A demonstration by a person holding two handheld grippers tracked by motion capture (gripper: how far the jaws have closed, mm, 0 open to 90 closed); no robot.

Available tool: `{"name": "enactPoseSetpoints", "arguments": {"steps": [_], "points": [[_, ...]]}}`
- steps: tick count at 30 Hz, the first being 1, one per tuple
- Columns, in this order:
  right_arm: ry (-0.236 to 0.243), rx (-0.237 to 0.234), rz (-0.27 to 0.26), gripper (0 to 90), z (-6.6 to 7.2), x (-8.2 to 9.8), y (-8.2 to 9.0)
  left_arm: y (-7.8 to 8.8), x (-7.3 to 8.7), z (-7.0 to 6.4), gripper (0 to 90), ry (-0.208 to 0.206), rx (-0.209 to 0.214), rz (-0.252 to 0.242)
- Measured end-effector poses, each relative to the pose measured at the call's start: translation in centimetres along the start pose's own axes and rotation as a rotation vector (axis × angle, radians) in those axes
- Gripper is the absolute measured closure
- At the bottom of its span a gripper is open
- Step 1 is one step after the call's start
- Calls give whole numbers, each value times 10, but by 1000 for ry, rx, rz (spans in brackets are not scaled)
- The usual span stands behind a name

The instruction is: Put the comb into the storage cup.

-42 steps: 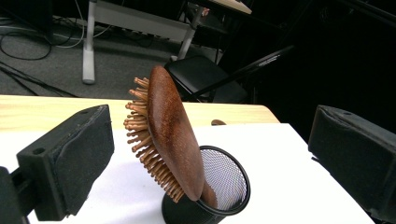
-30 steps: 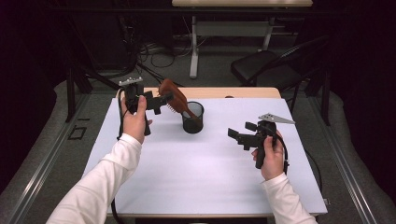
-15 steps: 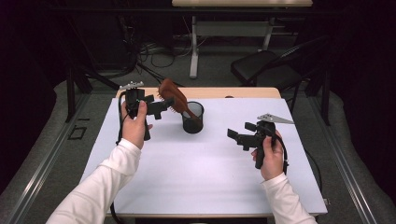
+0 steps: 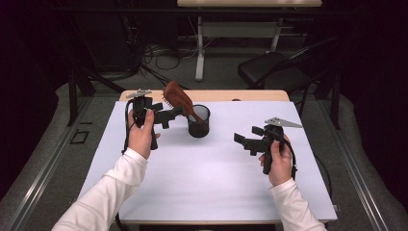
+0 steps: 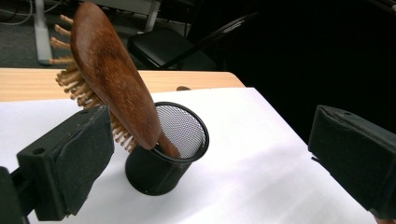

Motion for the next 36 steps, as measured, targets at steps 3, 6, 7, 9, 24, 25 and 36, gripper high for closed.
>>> {"name": "enactPoseSetpoints", "arguments": {"steps": [3,6,7,9,24,25,36], "points": [[1,3,3,72,0,1,0,1,3,0,3,-7,1,1],[3,2,3,72,0,1,0,2,7,0,3,-20,6,8],[3,2,4,72,0,1,0,3,8,-1,4,-21,3,10],[-1,3,0,72,0,0,0,6,11,-2,10,-49,-1,17],[-1,5,-5,72,-1,-1,1,16,32,-11,11,-109,44,54],[0,4,-4,72,-1,-1,1,16,33,-11,13,-109,41,56],[1,5,-2,72,-1,-1,1,16,48,-13,20,-157,53,99]]}}
Point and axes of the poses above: each handheld gripper's, and its own axes: y roughly backward along the jaws, x roughly out of its underside, z roughly to its left, the point moved 8 cm from there along -y, roughly forward along the jaws, and after that the axes turned 9 degrees about -z, right-handed, at the moved point
